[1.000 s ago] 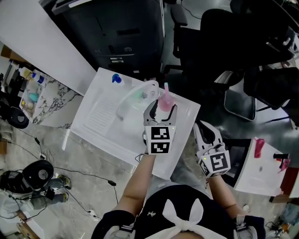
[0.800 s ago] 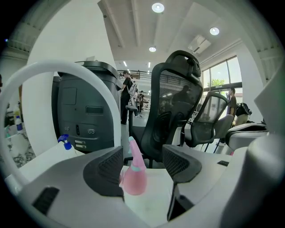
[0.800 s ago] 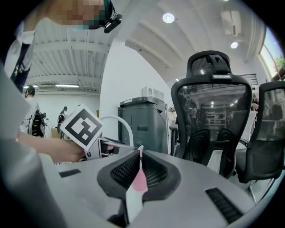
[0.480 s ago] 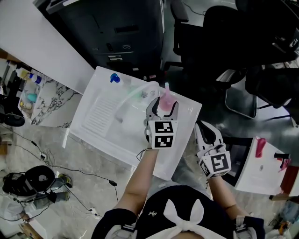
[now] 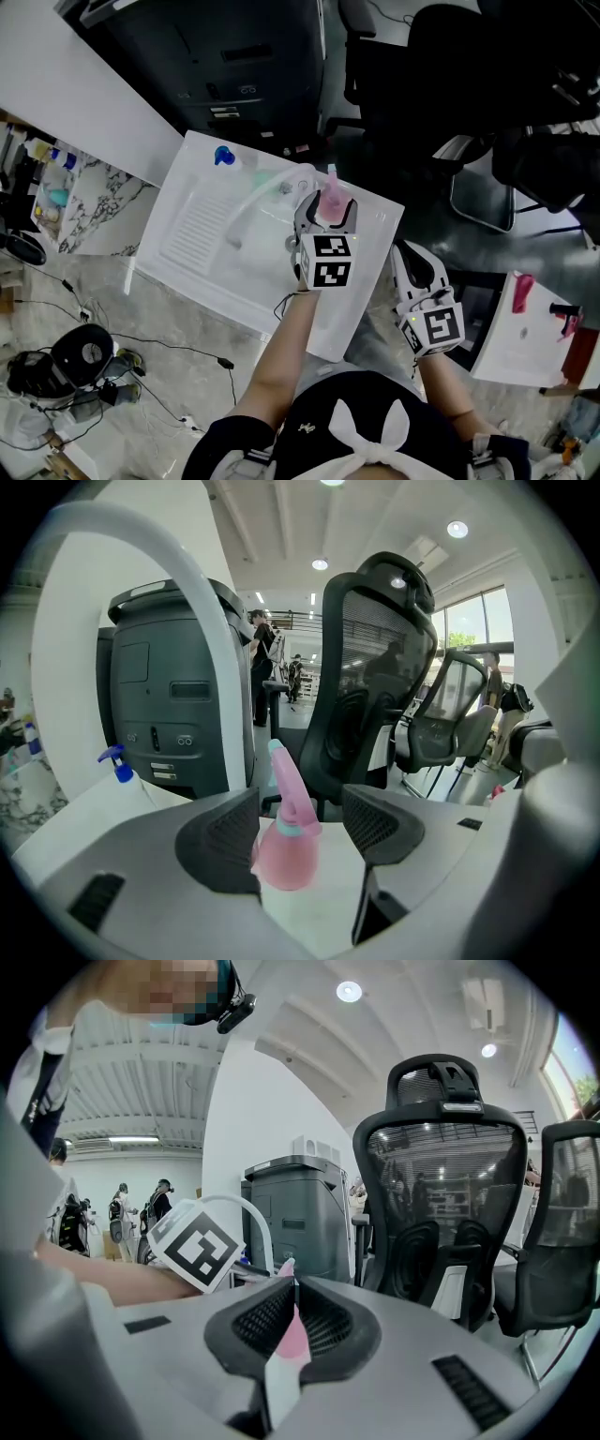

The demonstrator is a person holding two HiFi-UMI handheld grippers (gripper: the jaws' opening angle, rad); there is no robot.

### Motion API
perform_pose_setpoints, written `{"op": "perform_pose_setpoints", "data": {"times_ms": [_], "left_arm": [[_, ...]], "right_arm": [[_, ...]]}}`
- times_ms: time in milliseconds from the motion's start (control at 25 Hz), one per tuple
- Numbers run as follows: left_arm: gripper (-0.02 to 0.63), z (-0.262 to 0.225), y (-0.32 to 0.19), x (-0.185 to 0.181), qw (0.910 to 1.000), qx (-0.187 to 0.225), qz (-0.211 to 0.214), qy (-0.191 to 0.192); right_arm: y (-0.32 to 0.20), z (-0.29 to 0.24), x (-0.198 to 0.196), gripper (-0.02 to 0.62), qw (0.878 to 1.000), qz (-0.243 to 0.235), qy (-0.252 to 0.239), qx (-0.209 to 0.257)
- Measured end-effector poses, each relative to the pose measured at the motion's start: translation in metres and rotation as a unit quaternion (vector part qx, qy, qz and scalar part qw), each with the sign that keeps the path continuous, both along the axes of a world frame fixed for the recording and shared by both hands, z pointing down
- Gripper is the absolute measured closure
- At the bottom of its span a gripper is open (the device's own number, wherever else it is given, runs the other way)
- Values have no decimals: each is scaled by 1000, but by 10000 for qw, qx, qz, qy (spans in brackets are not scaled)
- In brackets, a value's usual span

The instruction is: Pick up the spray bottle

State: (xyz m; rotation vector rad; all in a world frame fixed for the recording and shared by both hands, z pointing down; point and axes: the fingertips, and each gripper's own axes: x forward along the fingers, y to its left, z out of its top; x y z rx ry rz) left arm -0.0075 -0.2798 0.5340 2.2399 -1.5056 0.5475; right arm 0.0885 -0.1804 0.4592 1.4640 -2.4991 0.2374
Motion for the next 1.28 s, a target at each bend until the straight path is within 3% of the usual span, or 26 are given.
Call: {"op": "perform_pose_setpoints", "data": {"times_ms": [1080, 1280], "left_arm": [[330, 42, -15, 7, 9986, -400, 58, -343], [379, 42, -17, 5, 9983, -413, -2, -411]], "right_arm": [[-1, 11, 6, 566, 9998, 93, -98, -167], [-1, 12, 7, 566, 9996, 127, -151, -187]]}}
